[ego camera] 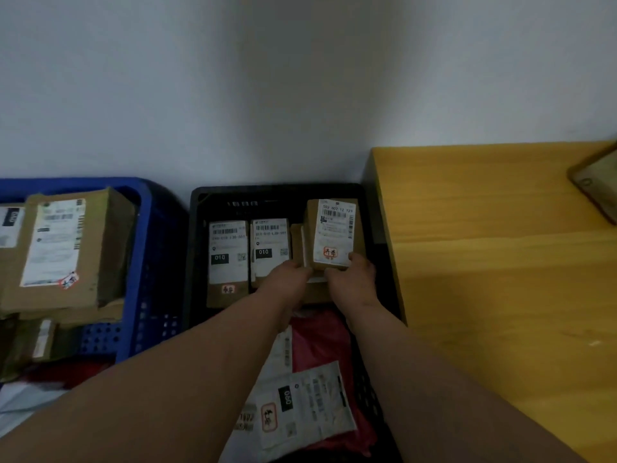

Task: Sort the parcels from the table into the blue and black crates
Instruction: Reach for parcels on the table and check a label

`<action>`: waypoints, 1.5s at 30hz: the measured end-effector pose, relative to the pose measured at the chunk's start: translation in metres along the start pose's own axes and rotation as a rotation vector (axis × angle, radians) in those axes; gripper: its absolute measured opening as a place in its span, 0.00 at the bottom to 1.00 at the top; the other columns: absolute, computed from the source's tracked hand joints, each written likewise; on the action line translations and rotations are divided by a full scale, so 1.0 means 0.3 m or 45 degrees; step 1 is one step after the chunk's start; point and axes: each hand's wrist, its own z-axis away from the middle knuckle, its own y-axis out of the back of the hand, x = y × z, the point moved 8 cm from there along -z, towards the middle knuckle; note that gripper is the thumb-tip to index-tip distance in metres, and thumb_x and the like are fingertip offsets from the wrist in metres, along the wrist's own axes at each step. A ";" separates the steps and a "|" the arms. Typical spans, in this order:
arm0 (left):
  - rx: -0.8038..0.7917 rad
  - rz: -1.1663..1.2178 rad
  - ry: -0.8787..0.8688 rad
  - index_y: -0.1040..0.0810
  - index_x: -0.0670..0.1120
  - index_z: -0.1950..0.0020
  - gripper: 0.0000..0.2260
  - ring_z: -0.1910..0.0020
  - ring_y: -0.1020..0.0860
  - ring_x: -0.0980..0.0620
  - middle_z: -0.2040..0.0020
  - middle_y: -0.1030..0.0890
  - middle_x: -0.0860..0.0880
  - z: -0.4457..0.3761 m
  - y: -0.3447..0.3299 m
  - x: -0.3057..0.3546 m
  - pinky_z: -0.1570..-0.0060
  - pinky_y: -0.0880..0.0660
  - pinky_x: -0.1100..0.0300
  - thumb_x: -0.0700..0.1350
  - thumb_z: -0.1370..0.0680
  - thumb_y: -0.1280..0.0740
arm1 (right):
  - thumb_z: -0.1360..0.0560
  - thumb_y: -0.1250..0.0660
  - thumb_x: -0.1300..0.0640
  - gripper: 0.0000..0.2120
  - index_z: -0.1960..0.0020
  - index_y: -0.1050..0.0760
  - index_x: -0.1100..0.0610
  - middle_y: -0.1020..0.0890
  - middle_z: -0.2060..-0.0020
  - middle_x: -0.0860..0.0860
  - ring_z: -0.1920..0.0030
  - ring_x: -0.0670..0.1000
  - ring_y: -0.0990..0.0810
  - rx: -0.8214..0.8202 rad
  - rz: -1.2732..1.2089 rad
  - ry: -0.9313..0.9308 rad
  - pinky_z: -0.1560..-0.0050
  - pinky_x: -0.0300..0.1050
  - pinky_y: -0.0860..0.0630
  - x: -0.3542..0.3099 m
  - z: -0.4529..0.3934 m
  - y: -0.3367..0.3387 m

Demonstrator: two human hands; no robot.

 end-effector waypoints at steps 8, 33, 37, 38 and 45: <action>-0.146 -0.064 0.009 0.28 0.47 0.30 0.17 0.38 0.25 0.45 0.35 0.23 0.45 -0.117 -0.051 0.029 0.35 0.28 0.48 0.44 0.20 0.40 | 0.29 0.30 0.56 0.31 0.28 0.35 0.55 0.34 0.33 0.56 0.35 0.59 0.30 0.257 -0.002 -0.023 0.40 0.51 0.27 0.036 -0.052 -0.007; 0.460 0.460 -0.186 0.23 0.49 0.42 0.09 0.50 0.18 0.46 0.48 0.17 0.46 0.560 0.230 -0.210 0.47 0.20 0.46 0.41 0.20 0.37 | 0.25 0.32 0.61 0.24 0.35 0.37 0.44 0.23 0.45 0.49 0.48 0.54 0.19 -0.330 -0.415 0.097 0.53 0.54 0.18 0.042 0.493 -0.042; 0.542 0.499 -0.199 0.25 0.52 0.45 0.06 0.52 0.18 0.47 0.50 0.18 0.48 0.711 0.284 -0.276 0.49 0.19 0.46 0.43 0.20 0.37 | 0.25 0.31 0.60 0.22 0.36 0.35 0.47 0.21 0.50 0.47 0.52 0.53 0.18 -0.388 -0.394 0.163 0.59 0.50 0.20 0.023 0.638 -0.053; 0.554 0.511 -0.197 0.25 0.52 0.44 0.06 0.52 0.18 0.47 0.49 0.18 0.48 0.742 0.300 -0.296 0.50 0.19 0.46 0.44 0.20 0.38 | 0.25 0.31 0.60 0.20 0.37 0.34 0.48 0.21 0.51 0.48 0.52 0.54 0.17 -0.420 -0.410 0.155 0.58 0.51 0.20 0.019 0.675 -0.066; 0.662 0.599 -0.226 0.25 0.49 0.41 0.08 0.50 0.19 0.49 0.48 0.18 0.48 0.894 0.453 -0.432 0.48 0.20 0.51 0.44 0.19 0.38 | 0.24 0.32 0.59 0.17 0.38 0.31 0.52 0.21 0.47 0.51 0.50 0.50 0.21 -0.532 -0.335 0.258 0.62 0.42 0.28 -0.037 0.877 -0.190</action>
